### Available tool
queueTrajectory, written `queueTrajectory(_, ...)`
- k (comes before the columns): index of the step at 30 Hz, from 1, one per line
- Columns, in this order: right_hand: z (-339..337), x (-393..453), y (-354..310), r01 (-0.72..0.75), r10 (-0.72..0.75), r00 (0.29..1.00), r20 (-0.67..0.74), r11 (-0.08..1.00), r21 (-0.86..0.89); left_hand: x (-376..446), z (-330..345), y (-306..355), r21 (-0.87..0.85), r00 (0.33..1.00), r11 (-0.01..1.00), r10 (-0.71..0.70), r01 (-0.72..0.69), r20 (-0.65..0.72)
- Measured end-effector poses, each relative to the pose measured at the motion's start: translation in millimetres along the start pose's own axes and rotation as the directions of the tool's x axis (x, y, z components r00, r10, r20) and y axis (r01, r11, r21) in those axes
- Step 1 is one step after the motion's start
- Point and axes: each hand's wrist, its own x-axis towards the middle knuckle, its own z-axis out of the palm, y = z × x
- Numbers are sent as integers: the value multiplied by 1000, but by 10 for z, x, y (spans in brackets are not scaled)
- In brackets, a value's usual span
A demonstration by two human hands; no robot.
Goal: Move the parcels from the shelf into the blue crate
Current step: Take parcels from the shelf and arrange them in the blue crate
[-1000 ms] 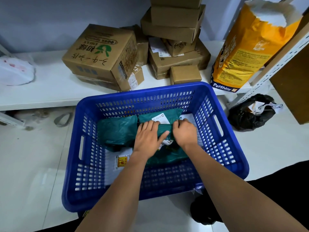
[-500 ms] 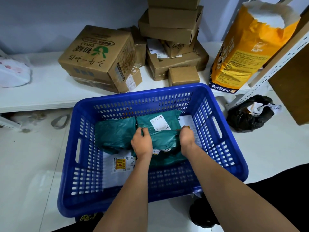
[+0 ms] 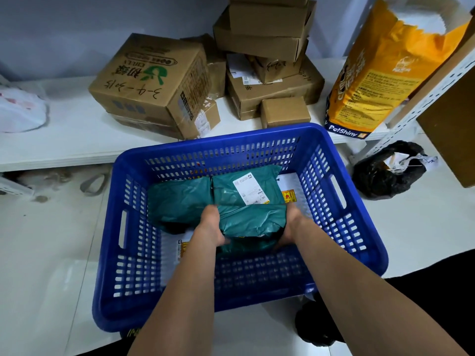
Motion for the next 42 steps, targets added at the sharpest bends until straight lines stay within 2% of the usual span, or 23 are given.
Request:
queueTrajectory(2,33,-89,67,-32,33,998,45,999,-12,75,-115,-24,8,997,998,-56,56,58)
queueTrajectory(6,5,-9,192,-17,17,998,68,1000,0,307,-248,-111,33,980,992,-129,126,152)
queueTrajectory(8,-31,-5,210,-7,6,992,123,1000,5,367,-280,-167,38,966,984,-180,176,185)
queueTrajectory(11,-76,-25,283,43,-35,993,115,997,-65,379,-378,-168,44,960,970,-243,239,141)
queueTrajectory(14,-100,-97,194,178,-164,979,119,977,-118,297,-481,-96,128,968,969,-224,210,112)
queueTrajectory(17,-57,-261,-21,277,-236,950,203,939,-204,178,-539,41,277,981,959,-110,62,162)
queueTrajectory(20,-45,-372,-208,393,-316,903,293,881,-262,178,-634,148,299,968,942,84,-154,235)
queueTrajectory(22,-52,-487,-243,539,-436,834,338,775,-331,219,-672,186,357,952,887,235,-292,194)
queueTrajectory(24,-44,-547,-260,652,-546,756,362,680,-336,248,-650,187,475,924,799,371,-369,95)
queueTrajectory(27,-51,-492,-236,747,-638,659,398,616,-250,209,-557,99,461,856,750,516,-473,38)
queueTrajectory(29,-69,-429,-184,751,-647,649,400,630,-198,152,-528,-8,440,828,732,559,-521,50)
queueTrajectory(32,-75,-415,-92,744,-636,667,387,588,-317,11,-517,-94,417,819,732,570,-538,56)
queueTrajectory(35,17,-450,-78,775,-697,627,348,515,-366,-124,-499,8,394,794,709,600,-585,99)
queueTrajectory(37,119,-482,-71,777,-713,621,325,507,-373,-198,-471,107,326,753,691,647,-645,119)
queueTrajectory(40,249,-479,-39,771,-728,634,261,570,-283,-175,-383,186,249,749,728,662,-638,-15)
queueTrajectory(42,326,-477,0,759,-730,650,210,613,-219,-115,-310,177,187,785,791,607,-583,-120)
